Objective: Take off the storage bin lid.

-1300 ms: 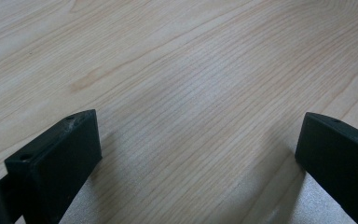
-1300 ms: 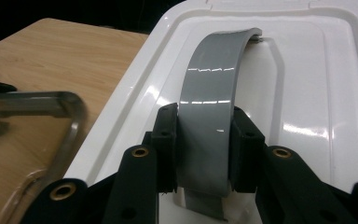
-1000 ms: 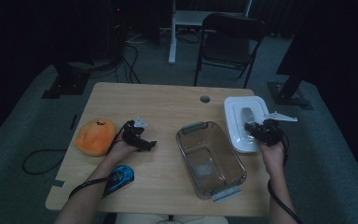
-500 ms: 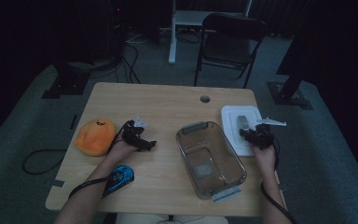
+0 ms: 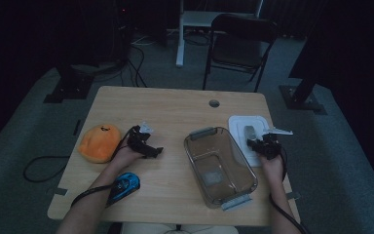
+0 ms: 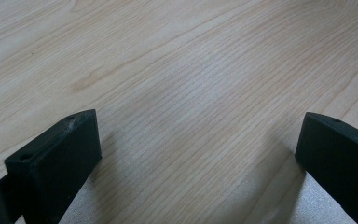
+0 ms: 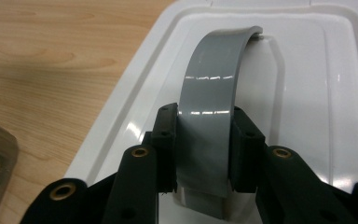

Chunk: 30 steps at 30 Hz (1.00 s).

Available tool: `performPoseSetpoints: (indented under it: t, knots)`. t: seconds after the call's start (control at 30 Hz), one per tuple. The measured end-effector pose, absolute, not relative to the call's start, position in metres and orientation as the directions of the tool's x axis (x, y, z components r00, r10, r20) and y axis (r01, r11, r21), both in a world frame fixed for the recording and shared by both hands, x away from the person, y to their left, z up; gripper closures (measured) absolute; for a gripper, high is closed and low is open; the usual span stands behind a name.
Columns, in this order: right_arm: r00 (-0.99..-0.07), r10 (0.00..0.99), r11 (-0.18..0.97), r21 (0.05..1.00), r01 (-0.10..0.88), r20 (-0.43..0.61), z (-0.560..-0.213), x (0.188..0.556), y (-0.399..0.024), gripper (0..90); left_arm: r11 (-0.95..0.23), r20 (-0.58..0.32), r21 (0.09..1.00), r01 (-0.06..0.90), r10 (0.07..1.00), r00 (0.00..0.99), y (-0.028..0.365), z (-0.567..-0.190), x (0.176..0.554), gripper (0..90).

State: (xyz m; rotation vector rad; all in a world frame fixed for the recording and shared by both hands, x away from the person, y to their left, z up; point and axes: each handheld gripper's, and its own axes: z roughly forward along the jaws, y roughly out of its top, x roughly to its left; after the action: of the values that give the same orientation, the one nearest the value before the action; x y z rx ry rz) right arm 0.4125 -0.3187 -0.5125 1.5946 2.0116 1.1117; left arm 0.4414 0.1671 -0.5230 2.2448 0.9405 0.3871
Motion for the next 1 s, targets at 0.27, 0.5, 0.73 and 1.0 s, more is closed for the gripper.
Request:
performPoseSetpoints:
  t: [0.27, 0.5, 0.73, 1.0]
  knots:
    - [-0.315, 0.929, 0.074, 0.734, 0.675, 0.196, -0.512, 0.414, -0.318, 52.3, -0.53, 0.015, 0.674, 0.514, 0.706, 0.708, 0.169, -0.523, 0.442, 0.7]
    - [-0.293, 0.94, 0.063, 0.756, 0.652, 0.175, -0.5, 0.407, -0.323, 27.6, -0.531, 0.003, 0.652, 0.541, 0.715, 0.699, 0.169, -0.517, 0.441, 0.7]
    - [-0.347, 0.925, 0.117, 0.755, 0.645, 0.153, -0.495, 0.397, -0.325, 12.8, -0.547, -0.005, 0.635, 0.545, 0.703, 0.711, 0.158, -0.501, 0.431, 0.6]
    - [-0.369, 0.916, 0.117, 0.772, 0.624, 0.16, -0.488, 0.377, -0.327, 13.1, -0.59, 0.013, 0.651, 0.477, 0.637, 0.771, 0.134, -0.478, 0.408, 0.6]
